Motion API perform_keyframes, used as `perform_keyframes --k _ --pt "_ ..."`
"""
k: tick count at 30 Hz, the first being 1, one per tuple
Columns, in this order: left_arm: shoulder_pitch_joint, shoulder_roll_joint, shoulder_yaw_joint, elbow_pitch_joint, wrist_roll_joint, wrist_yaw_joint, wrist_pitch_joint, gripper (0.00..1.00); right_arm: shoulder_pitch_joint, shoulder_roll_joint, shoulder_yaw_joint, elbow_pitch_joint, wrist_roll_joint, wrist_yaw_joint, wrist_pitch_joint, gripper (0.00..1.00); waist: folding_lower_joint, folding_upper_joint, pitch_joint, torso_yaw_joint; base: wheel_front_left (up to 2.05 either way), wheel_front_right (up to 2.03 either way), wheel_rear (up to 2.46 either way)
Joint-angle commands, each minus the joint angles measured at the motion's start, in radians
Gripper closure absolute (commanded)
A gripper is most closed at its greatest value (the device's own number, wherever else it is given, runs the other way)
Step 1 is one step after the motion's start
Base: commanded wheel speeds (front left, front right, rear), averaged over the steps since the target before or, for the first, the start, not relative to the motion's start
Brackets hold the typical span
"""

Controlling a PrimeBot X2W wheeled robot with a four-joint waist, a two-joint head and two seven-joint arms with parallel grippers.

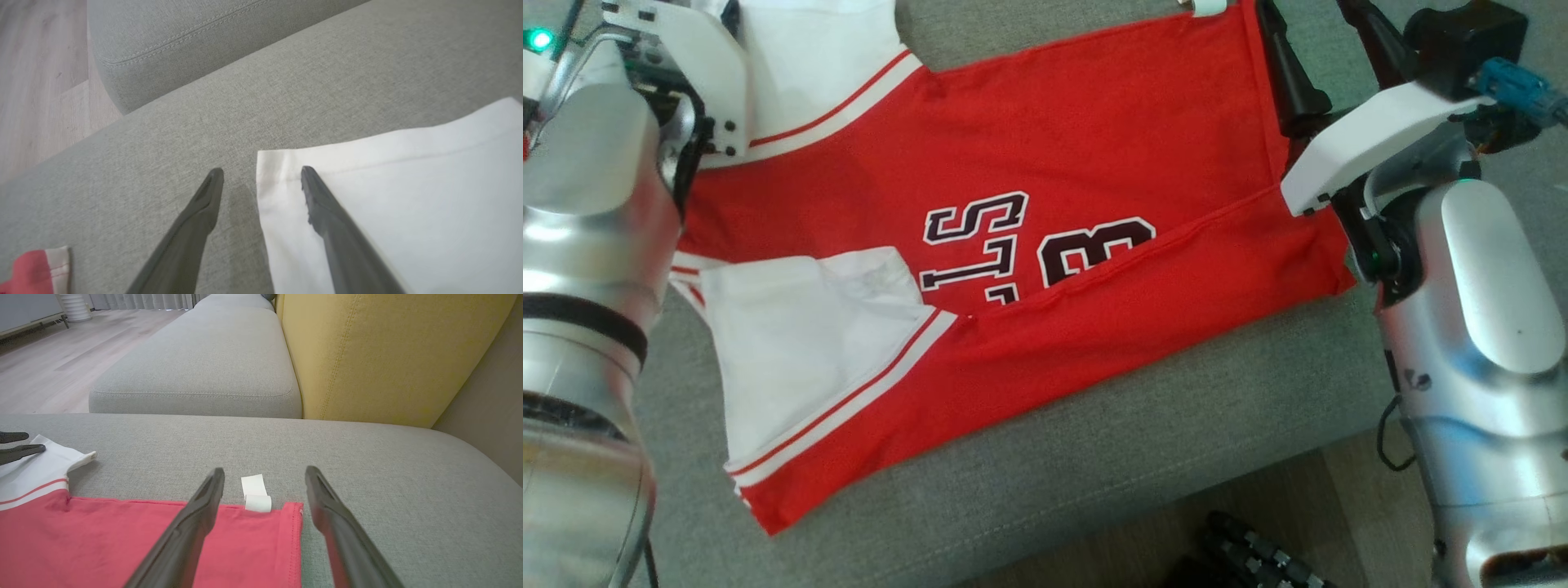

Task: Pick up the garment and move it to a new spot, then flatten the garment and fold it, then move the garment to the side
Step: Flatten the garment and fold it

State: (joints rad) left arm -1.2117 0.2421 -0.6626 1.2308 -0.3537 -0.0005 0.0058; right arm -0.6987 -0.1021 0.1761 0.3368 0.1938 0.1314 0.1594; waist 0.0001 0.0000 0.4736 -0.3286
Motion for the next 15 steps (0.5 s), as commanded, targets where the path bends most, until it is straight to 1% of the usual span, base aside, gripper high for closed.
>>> perform_keyframes --k 1,7,8,9,12,15 --pt "-0.057 0.028 0.021 -0.01 -0.005 -0.003 -0.008 0.0 -0.022 0.015 0.01 -0.038 0.008 -0.001 -0.006 0.0 -0.0001 0.0 0.005 -0.006 0.0 0.0 0.0" --pt "-0.068 0.016 0.037 0.024 -0.041 -0.037 0.029 0.0 -0.024 0.018 0.006 -0.043 0.006 -0.001 -0.005 0.0 -0.0001 0.0 0.018 -0.013 0.0 0.0 0.0" --pt "-0.068 0.012 0.038 0.028 -0.048 -0.047 0.039 0.46 -0.024 0.018 0.003 -0.043 0.004 -0.001 -0.005 0.0 -0.0001 0.0 0.019 -0.012 0.0 0.0 0.0" --pt "-0.068 0.007 0.037 0.03 -0.051 -0.057 0.046 1.0 -0.023 0.017 -0.001 -0.043 0.002 -0.001 -0.005 0.0 -0.0001 0.0 0.02 -0.008 0.0 0.0 0.0" --pt "-0.07 -0.012 0.045 0.031 -0.072 -0.078 0.04 1.0 -0.024 0.011 -0.022 -0.035 -0.005 -0.001 -0.003 0.0 -0.0001 0.0 0.016 0.014 0.0 0.0 0.0" --pt "-0.083 -0.022 0.071 0.023 -0.1 -0.074 -0.017 1.0 -0.037 0.006 -0.053 -0.011 0.002 -0.001 0.001 0.0 -0.0001 0.0 0.003 0.043 0.0 0.0 0.0"
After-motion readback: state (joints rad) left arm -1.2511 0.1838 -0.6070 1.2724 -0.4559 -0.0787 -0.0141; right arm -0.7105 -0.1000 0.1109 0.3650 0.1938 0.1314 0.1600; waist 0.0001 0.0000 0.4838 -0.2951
